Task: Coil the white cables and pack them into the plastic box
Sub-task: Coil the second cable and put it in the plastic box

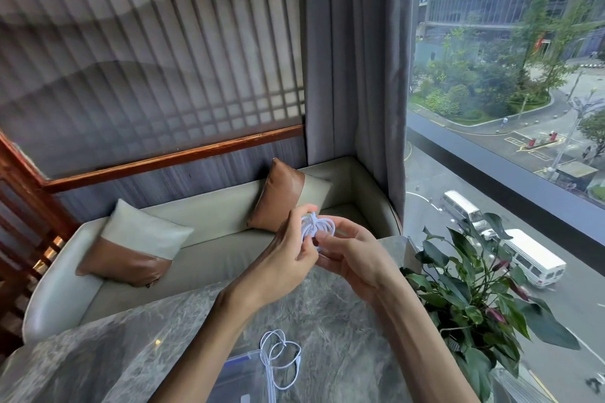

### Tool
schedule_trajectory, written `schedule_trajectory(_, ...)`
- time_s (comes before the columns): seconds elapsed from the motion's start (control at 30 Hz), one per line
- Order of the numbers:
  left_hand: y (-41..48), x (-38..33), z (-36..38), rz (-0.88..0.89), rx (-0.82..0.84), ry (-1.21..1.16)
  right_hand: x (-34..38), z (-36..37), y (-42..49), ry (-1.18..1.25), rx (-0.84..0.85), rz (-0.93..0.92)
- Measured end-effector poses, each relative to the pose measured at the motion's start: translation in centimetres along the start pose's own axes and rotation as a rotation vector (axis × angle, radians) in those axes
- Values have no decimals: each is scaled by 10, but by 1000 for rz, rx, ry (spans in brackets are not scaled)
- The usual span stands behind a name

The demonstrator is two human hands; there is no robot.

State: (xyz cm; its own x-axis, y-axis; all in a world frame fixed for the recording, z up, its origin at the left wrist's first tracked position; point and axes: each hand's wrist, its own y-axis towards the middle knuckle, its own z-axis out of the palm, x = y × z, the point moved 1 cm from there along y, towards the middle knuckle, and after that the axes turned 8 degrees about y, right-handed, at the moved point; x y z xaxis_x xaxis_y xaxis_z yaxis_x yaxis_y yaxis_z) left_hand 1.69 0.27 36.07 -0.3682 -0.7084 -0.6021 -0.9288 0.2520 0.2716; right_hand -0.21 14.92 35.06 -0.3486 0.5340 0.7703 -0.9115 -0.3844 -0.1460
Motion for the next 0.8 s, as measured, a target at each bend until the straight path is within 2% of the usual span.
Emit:
schedule_trajectory(0.23,4,3,2,-90,19,-65,-11,-7,4,256,-34,-16)
schedule_trajectory(0.33,3,6,-1,-124,77,-109,-16,-9,3,337,34,12)
schedule_trajectory(0.43,5,10,-6,-165,89,-116,-17,-13,2,403,173,-15)
schedule_trajectory(0.53,8,8,-7,-205,77,-135,-18,-5,2,266,206,-176)
schedule_trajectory(0.8,7,-5,-3,-211,40,-230,-15,7,0,-171,-142,-649)
